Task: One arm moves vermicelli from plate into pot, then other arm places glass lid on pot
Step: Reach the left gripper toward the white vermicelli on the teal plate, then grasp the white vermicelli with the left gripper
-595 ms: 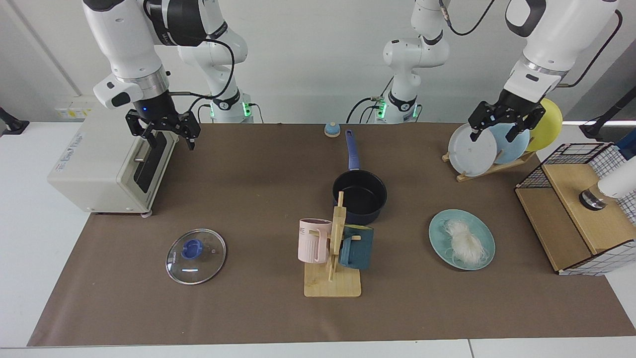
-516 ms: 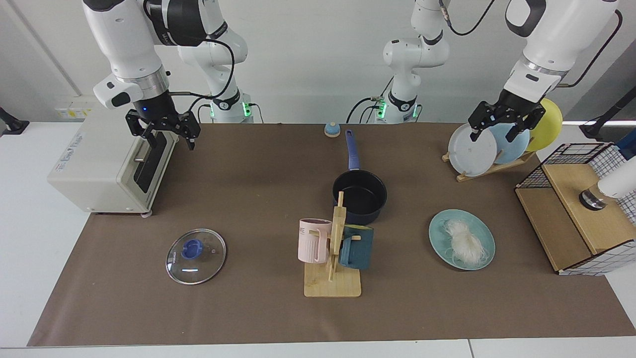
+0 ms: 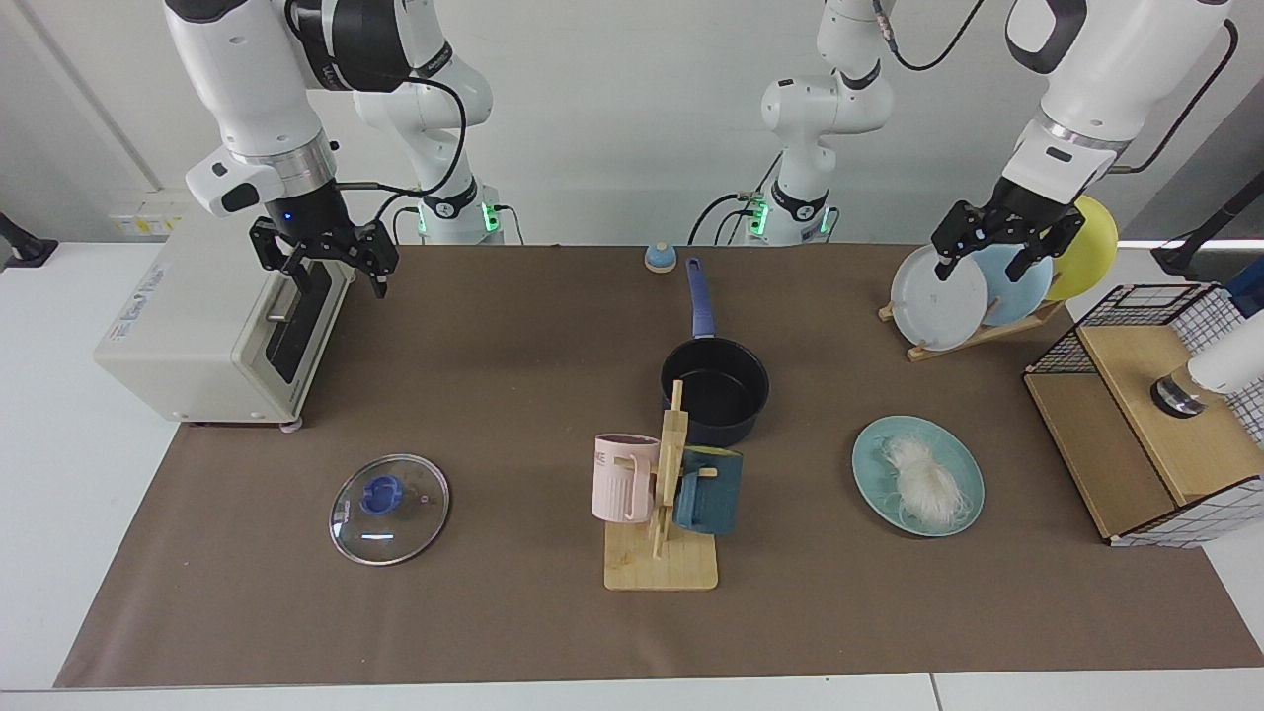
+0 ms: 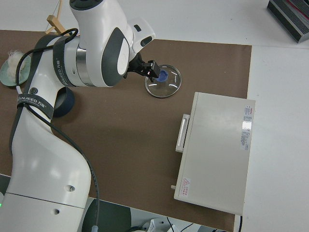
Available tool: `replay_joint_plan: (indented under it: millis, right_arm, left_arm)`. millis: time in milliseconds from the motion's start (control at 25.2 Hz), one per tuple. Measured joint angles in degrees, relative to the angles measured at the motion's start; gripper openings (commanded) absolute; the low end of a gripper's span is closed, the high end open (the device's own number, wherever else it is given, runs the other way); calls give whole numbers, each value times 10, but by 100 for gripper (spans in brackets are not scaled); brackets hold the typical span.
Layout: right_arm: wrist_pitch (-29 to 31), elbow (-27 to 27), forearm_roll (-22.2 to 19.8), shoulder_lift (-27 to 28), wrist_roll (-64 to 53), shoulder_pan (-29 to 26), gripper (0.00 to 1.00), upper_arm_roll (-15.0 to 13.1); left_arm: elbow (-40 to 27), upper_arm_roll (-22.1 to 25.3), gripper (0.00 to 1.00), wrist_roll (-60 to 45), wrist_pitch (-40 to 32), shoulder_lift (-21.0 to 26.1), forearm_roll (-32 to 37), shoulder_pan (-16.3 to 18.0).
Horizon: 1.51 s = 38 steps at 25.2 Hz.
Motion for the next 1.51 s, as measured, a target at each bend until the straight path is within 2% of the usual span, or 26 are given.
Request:
replay_joint_plan:
  millis: [397,714,1071,1508]
  right_arm:
    - [0,0,0,0,0,0,100,0]
    - [0,0,0,0,0,0,100,0]
    - [0,0,0,0,0,0,100,0]
    - [0,0,0,0,0,0,100,0]
  left_arm:
    - [0,-6,100,-4,7,1,0,0]
    - [7,-5,100,-32,73,24,0,0]
    - [7,-1,100,-37,210,139,17,4]
    - [5,-6,100,-68,290,249,18,5]
